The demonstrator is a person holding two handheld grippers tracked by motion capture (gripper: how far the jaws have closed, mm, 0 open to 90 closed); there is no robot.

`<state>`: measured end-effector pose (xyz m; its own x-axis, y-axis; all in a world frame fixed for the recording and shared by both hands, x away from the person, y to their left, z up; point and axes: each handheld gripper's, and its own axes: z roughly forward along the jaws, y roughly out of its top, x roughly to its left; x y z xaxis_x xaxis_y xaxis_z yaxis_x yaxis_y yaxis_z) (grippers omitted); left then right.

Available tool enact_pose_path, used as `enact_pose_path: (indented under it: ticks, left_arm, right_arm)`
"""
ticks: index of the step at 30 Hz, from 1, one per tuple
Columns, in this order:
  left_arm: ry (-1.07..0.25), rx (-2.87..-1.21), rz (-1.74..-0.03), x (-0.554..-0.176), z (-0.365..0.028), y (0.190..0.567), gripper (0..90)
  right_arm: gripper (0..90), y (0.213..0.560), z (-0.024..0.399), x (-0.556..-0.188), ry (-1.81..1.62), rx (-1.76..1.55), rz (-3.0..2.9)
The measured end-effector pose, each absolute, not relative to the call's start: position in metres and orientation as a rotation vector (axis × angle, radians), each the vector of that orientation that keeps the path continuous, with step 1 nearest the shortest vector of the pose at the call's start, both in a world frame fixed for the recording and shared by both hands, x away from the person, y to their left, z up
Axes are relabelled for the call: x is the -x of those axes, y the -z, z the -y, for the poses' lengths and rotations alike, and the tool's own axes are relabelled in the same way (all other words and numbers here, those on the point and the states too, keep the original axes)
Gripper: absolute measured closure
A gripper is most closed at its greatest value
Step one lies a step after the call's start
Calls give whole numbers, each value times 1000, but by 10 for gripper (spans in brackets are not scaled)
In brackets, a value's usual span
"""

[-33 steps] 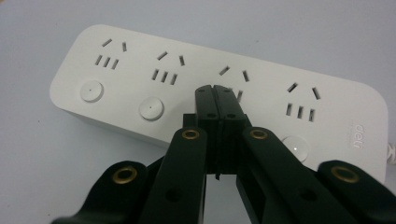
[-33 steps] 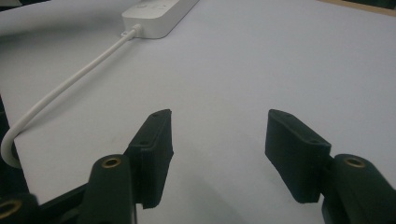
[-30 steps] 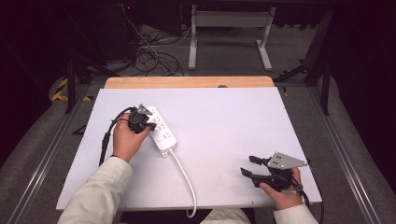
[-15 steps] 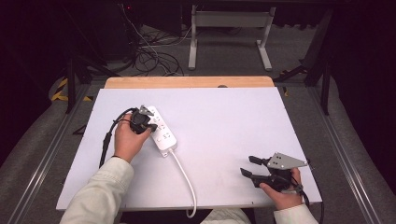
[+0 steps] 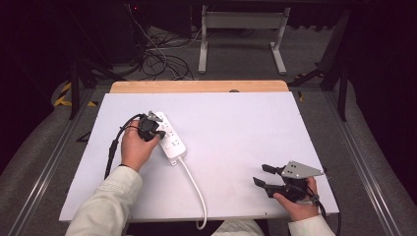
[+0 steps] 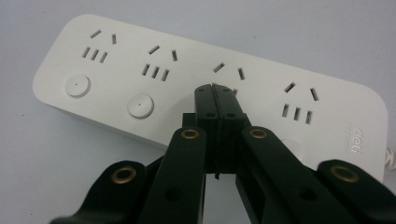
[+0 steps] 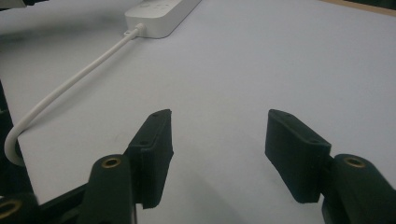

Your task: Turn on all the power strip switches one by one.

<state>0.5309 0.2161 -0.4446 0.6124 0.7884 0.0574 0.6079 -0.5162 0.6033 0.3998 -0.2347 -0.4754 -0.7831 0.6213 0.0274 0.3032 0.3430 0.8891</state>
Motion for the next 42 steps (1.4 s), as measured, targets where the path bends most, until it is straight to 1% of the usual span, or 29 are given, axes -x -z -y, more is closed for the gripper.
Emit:
enact_pose_path:
  ticks: [6, 17, 23, 28, 37, 38, 39, 40, 42]
  left_arm:
    - [-440, -2301, -1104, -531, -215, 445, 900]
    - [-481, -2320, -1111, -529, -210, 446, 900]
    - [-462, -2305, -1133, -530, -211, 447, 900]
    - [-498, -2317, -1138, -527, -207, 447, 900]
    - [-476, -2303, -1150, -528, -209, 447, 900]
    - [-481, -2288, -1143, -529, -211, 444, 900]
    - [-517, -2240, -1136, -528, -216, 439, 900]
    - [-517, -2240, -1136, -528, -216, 439, 900]
    - [-501, -2184, -1103, -527, -222, 428, 900]
  right_arm:
    - [423, 475, 235, -400, -1414, -819, -2297]
    - [423, 476, 234, -400, -1415, -822, -2298]
    - [423, 476, 234, -400, -1416, -824, -2300]
    - [423, 476, 234, -400, -1418, -827, -2300]
    - [423, 476, 234, -400, -1420, -825, -2300]
    - [423, 476, 234, -400, -1420, -825, -2300]
    - [423, 476, 235, -400, -1422, -831, -2299]
    - [423, 476, 235, -400, -1422, -831, -2299]
    - [422, 477, 235, -401, -1423, -833, -2297]
